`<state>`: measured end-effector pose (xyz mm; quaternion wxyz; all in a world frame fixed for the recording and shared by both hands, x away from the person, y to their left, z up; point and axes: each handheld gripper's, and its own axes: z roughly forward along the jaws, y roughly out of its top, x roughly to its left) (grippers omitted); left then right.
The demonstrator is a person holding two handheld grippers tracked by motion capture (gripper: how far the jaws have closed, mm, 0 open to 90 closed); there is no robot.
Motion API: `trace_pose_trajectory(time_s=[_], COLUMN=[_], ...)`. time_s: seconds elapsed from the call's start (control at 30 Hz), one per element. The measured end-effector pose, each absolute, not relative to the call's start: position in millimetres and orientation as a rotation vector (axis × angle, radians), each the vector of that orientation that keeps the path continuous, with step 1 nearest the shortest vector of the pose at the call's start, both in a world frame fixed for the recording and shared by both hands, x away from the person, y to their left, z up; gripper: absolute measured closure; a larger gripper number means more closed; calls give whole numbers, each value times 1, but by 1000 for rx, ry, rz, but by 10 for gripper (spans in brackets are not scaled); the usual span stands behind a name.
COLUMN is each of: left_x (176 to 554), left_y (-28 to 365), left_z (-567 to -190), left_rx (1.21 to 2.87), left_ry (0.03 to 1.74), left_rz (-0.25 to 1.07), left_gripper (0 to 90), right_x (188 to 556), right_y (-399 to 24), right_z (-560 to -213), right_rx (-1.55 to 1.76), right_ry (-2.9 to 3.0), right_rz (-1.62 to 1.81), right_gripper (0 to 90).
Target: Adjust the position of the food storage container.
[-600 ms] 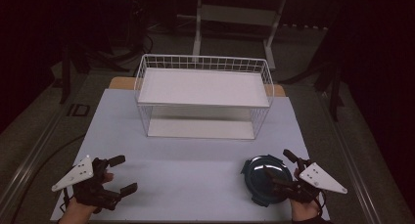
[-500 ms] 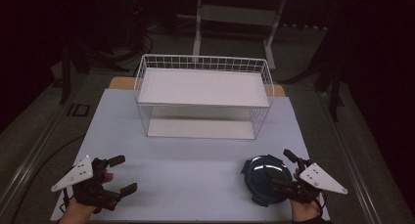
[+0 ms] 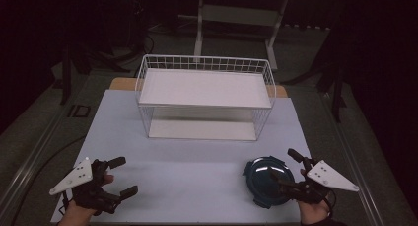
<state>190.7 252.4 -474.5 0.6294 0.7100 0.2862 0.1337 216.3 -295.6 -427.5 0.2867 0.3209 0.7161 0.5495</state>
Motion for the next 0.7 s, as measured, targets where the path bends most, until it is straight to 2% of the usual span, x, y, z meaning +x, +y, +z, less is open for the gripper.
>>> trace_pose_trajectory(time_s=[0.2, 0.33, 0.4, 0.47, 0.5, 0.7], left_x=[191, 190, 190, 191, 191, 191], left_y=[251, 251, 251, 252, 252, 252], left_z=[-475, -474, -474, -475, -475, -475], left_rx=[1624, 1626, 1631, 1627, 1626, 1624], left_ry=[655, 650, 651, 655, 658, 657], left_rz=[293, 304, 314, 311, 311, 309], left_gripper=[0, 0, 0, 0, 0, 0], right_x=[216, 214, 212, 209, 209, 205], right_y=[-309, -318, -325, -332, -336, -354], right_z=[-423, -427, -431, -436, -438, -458], right_rx=[886, 954, 979, 1001, 1005, 1097], right_ry=[1914, 1945, 1960, 1968, 1986, 2044], right_rz=[1424, 1389, 1368, 1348, 1335, 1267], right_gripper=[129, 161, 295, 372, 453, 684])
